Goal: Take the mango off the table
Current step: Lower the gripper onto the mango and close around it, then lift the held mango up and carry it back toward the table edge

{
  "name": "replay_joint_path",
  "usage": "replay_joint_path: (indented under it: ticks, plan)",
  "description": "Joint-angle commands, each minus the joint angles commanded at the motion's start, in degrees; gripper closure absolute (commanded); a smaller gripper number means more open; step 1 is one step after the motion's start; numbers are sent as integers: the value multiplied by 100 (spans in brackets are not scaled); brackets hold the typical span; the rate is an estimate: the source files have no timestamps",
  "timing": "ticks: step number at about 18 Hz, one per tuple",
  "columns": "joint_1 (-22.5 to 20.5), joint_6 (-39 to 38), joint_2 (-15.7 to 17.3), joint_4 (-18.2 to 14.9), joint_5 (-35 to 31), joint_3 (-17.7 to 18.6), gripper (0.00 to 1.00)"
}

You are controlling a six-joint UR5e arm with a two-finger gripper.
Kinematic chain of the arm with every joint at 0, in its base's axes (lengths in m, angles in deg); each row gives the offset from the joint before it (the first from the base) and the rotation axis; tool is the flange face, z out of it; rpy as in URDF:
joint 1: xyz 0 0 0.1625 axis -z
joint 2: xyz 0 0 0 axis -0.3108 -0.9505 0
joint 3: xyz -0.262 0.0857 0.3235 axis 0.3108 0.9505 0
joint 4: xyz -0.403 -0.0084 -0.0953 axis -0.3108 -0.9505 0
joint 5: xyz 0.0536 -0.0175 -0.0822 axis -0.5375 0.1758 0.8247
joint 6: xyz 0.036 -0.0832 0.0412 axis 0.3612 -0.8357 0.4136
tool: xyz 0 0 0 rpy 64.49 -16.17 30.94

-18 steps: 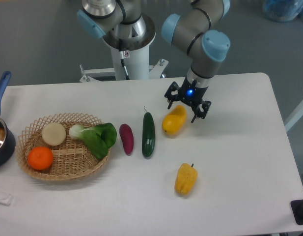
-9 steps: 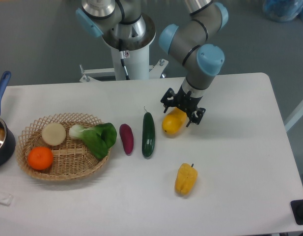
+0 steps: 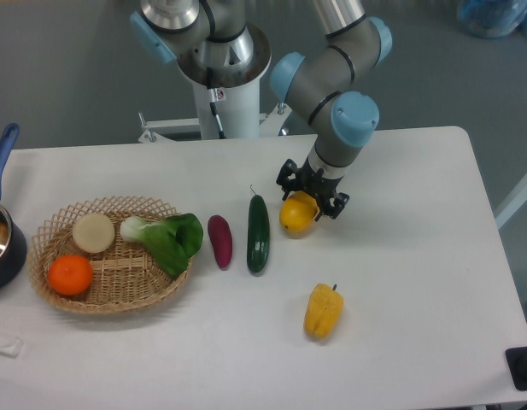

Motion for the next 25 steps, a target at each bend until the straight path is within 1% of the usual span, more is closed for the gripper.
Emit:
replay_joint_path:
  ticks: [1,3,7,12,13,14,16,20,21,24,25]
  plan:
    - [0,0,0,0,-9,-18,97]
    - [-9,0,44,-9,-9,-88,100]
    - [-123,26,184,-79,-18,-439,100]
    - [-369,18,211,-79,-114,-878,100]
    - [-413,18,202,-70,-245,-1001,100]
    - [-570,35,185,-70,-464,-1202,100]
    - [-720,53,158,-97,-518,-1493,100]
    - [-1124,79,71,-132,-510,-1810,99]
    - [-1160,97,9,-184,-510,-1907,97]
    - [-1222,97,-149,-325,-518,-2205,97]
    - [-1239,88,-193,-456,-519,-2337,97]
